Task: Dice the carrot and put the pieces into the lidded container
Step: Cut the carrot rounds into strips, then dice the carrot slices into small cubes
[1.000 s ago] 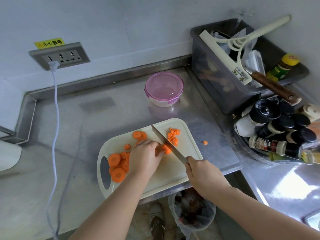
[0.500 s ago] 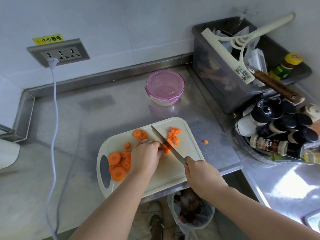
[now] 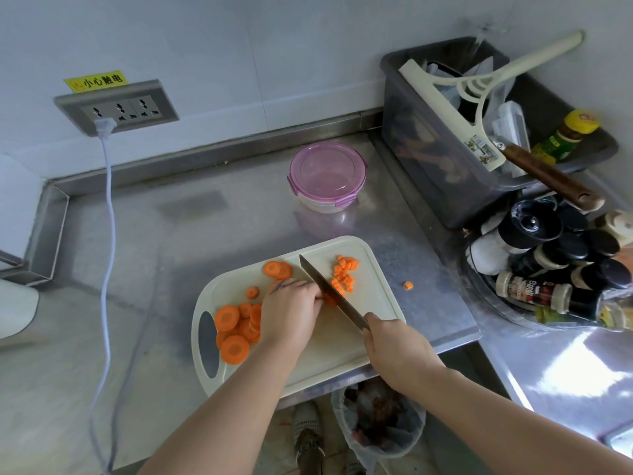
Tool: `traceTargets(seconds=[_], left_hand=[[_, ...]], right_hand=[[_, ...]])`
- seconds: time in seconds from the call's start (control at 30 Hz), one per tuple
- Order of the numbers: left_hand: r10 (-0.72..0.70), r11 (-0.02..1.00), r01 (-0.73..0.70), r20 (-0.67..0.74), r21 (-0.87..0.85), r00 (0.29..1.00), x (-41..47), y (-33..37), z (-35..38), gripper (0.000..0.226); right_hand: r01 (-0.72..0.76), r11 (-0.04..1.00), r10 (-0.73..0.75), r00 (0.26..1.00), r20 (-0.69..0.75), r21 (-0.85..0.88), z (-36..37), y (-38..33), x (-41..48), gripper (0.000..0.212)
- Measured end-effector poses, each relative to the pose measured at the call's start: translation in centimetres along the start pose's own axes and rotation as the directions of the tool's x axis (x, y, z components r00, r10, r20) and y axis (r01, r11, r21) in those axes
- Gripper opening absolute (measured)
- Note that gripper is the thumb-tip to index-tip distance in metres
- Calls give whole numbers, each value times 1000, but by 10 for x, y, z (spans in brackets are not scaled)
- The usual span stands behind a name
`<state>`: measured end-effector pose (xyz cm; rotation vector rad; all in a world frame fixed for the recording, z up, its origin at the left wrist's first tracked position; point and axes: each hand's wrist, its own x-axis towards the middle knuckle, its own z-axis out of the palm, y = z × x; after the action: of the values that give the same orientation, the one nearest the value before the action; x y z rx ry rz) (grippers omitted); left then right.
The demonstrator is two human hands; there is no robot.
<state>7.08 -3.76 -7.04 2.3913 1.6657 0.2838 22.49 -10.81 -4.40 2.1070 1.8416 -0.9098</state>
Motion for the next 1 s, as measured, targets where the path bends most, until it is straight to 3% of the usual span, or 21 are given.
traceTargets(seconds=[0.07, 0.37, 0.53, 0.7, 0.87, 1.0], left_hand=[[-23, 998, 23, 9, -62, 1000, -1, 0, -2, 7], [-12, 1000, 12, 36, -9, 999, 12, 9, 3, 24], [-66, 953, 96, 112, -288, 992, 25, 15, 7, 23], [-210, 839, 231, 98, -492, 973, 27, -3, -8, 15], [-365, 850, 314, -42, -422, 930, 16, -34, -28, 14], [-328, 891, 320, 30, -322, 944, 10, -40, -23, 20]], right_hand=[[6, 997, -4, 1000, -27, 77, -6, 3, 0, 24], [90, 988, -72, 988, -135, 128, -39, 23, -4, 20], [61, 988, -39, 987, -154, 139, -46, 37, -6, 20], [78, 983, -62, 993, -99, 166, -43, 38, -17, 37], [113, 976, -112, 994, -17, 184, -24, 23, -23, 36], [104, 979, -104, 995, -7, 174, -11, 17, -20, 25]])
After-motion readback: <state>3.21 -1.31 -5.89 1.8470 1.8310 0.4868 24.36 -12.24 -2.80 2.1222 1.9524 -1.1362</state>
